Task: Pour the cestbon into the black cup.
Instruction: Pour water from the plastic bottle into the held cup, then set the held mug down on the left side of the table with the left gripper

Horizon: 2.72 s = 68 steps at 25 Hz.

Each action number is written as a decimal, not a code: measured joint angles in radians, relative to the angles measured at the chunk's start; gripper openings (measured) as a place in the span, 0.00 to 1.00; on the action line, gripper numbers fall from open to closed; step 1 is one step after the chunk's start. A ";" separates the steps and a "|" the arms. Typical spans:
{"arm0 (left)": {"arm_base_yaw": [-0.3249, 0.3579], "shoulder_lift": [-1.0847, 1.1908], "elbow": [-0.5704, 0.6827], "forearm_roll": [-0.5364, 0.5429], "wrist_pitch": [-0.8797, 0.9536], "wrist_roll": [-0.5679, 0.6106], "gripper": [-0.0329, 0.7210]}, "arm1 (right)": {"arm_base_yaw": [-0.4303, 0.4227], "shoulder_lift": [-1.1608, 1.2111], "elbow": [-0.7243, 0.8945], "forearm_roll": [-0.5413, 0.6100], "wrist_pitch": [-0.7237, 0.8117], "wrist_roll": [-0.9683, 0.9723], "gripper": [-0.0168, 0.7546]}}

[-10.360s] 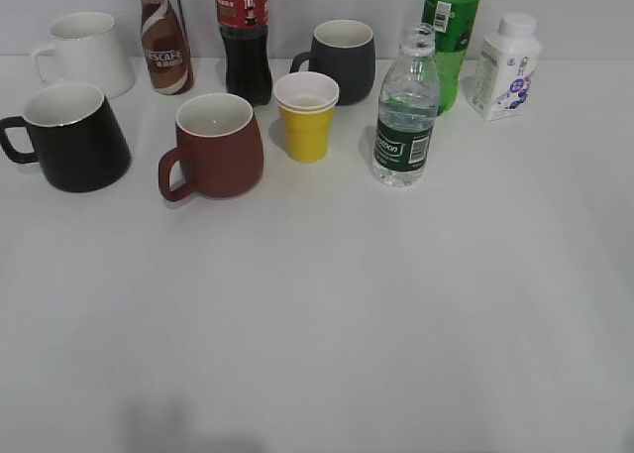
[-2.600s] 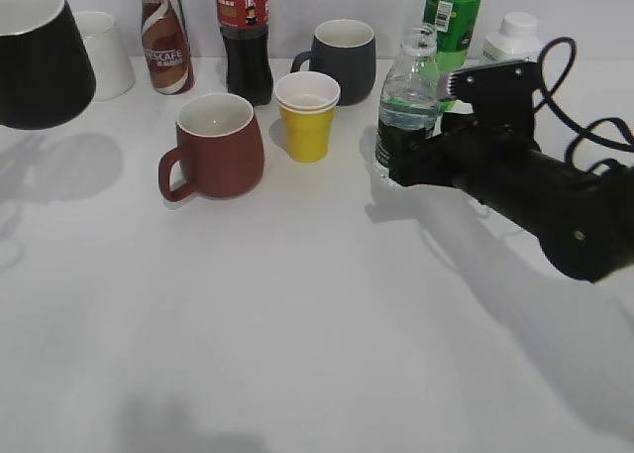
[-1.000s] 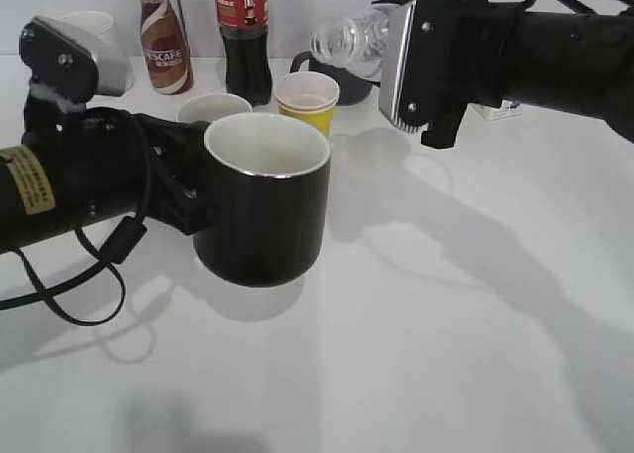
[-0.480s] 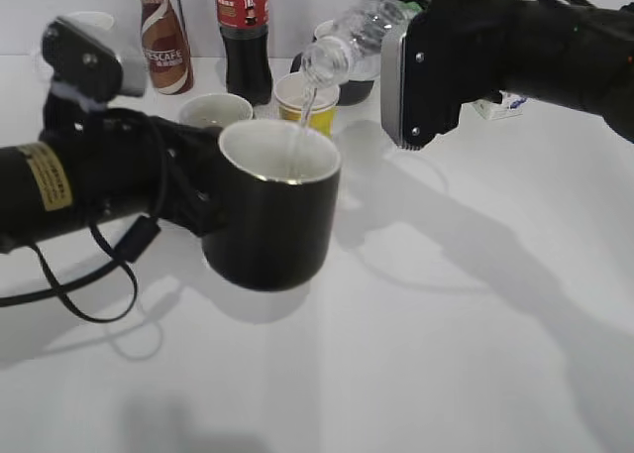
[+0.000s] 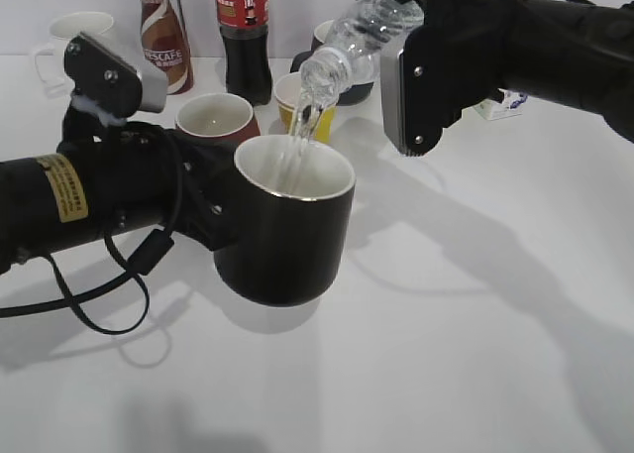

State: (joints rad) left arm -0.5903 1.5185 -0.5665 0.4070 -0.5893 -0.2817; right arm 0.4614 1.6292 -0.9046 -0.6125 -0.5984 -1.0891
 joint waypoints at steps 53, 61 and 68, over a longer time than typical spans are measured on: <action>0.638 0.409 -0.120 -0.149 -0.433 0.187 0.10 | -0.066 -0.063 0.154 0.464 0.136 1.332 0.63; 0.638 0.440 -0.091 -0.152 -0.496 0.188 0.10 | -0.066 -0.063 0.154 0.464 0.134 1.332 0.63; 0.638 0.440 0.012 -0.165 -0.584 0.174 0.31 | -0.066 -0.063 0.155 0.464 0.131 1.332 0.63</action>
State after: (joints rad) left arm 0.0476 1.9583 -0.5549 0.2417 -1.1734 -0.1072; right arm 0.3954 1.5657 -0.7496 -0.1482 -0.4671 0.2426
